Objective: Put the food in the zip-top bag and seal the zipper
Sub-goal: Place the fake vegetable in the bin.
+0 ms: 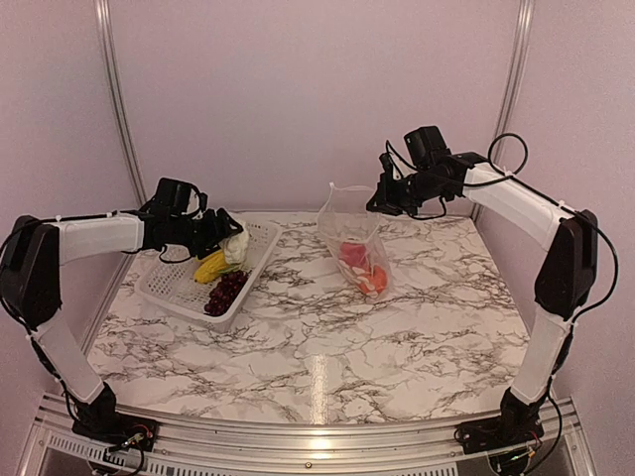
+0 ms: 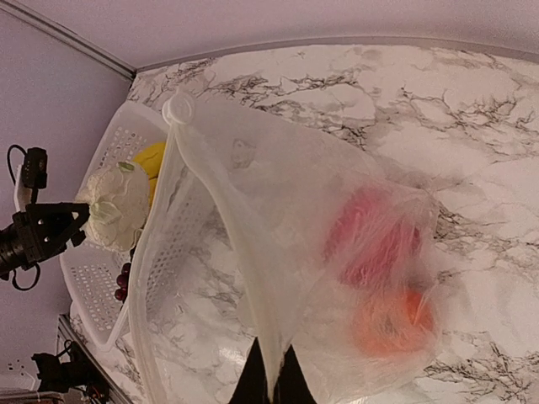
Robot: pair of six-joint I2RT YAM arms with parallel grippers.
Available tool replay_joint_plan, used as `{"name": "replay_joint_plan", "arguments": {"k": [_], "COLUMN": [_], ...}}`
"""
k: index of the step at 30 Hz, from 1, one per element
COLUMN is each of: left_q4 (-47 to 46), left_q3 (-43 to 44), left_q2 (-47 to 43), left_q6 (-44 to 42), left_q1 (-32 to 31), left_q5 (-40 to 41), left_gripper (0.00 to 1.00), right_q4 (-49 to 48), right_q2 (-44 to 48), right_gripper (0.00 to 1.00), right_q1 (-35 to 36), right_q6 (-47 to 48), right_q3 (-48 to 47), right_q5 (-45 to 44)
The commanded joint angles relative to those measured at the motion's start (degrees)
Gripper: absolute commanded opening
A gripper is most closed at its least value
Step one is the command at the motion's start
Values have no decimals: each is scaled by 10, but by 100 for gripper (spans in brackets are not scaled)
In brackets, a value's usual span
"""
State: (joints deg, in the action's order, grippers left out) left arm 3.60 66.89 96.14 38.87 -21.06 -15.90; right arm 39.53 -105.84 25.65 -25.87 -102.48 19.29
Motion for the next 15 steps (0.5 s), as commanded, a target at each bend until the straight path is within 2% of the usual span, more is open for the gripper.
{"name": "replay_joint_plan", "arguments": {"k": [1,7,15], "left_q4": [-185,-62,62], "left_q3": [10,121,181], "left_q2": [37,119,153], "left_q6": [107,91,56], "left_q1": [26,26,26], "left_q5": [-91,-60,12], "left_gripper": [77,85,99], "right_q4": [0,2,5], "right_q2": [15,16,24], "right_gripper": [0,0,0], "right_q1": [3,3,3], "right_q6": [1,1,4], "right_q3": [-8,-13,-7], "right_q5": [7,7,-1]}}
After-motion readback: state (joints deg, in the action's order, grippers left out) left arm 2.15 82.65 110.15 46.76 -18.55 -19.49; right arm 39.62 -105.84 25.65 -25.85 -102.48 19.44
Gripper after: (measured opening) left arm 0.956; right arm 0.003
